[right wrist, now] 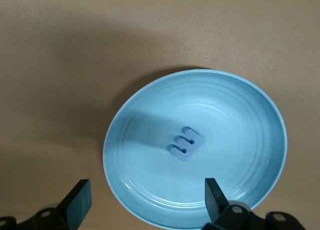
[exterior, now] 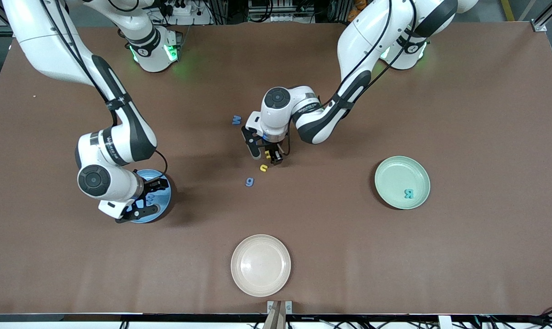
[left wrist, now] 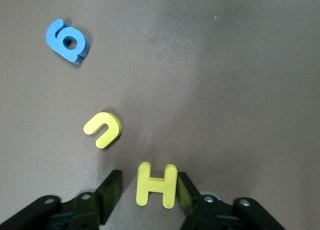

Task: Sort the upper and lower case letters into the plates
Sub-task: 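Release the blue m on the blue plate while the left gripper grasps the yellow H, then carry the yellow H to the green plate while the right gripper reaches the letters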

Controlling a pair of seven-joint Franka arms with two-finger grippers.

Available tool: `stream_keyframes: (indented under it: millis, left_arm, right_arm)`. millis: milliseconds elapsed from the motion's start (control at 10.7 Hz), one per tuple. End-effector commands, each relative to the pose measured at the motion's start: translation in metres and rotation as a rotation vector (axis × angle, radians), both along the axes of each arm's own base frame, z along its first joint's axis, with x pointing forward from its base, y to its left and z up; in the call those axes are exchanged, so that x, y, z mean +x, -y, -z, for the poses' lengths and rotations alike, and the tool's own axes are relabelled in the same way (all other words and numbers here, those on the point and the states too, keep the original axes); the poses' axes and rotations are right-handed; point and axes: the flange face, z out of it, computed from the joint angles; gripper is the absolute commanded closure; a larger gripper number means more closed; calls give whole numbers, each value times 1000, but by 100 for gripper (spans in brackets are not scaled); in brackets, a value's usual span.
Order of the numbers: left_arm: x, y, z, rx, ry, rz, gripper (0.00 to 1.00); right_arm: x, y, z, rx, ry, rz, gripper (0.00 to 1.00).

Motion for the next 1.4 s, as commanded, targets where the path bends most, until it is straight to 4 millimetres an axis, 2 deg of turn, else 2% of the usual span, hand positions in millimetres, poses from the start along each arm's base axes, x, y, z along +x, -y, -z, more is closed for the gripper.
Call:
stream_keyframes:
  millis: [0, 186, 373, 466, 559, 652, 745, 931, 1024, 1118, 1211, 1304]
  left_arm:
    - [4, -3, 1, 1, 6, 14, 99]
    - [18, -14, -10, 22, -5, -21, 100]
    - [27, -21, -39, 54, -36, -74, 100]
    - [39, -33, -59, 64, -51, -117, 100]
    - [59, -54, -81, 69, -68, -168, 100]
    - [80, -79, -103, 63, -99, -225, 100]
    - [105, -113, -125, 48, -133, -271, 100]
    - [170, -226, -147, 62, -175, -324, 100]
    - [189, -273, -153, 79, -183, -364, 100]
    - [203, -319, -149, 98, -211, -407, 100]
    - [212, -356, -142, 94, -240, -454, 100]
    - [211, -368, -134, 112, -272, -483, 100]
  right_arm:
    - [-4, -16, -3, 11, -8, -3, 0]
    - [-6, -20, -4, 7, -19, 6, 0]
    - [-10, -28, -6, 7, -29, -6, 0]
    - [-10, -32, -6, 11, -29, -10, 0]
    - [-13, -41, -8, 16, -39, -35, 0]
    - [-22, -72, -15, 40, -50, -80, 0]
    - [-32, -106, -25, 65, -63, -119, 0]
    - [-45, -151, -37, 161, -84, -118, 0]
    - [-56, -179, -39, 206, -105, -127, 0]
    - [-71, -208, -39, 209, -113, -133, 0]
    - [-87, -237, -37, 199, -115, -128, 0]
    - [-101, -263, -31, 193, -124, -128, 0]
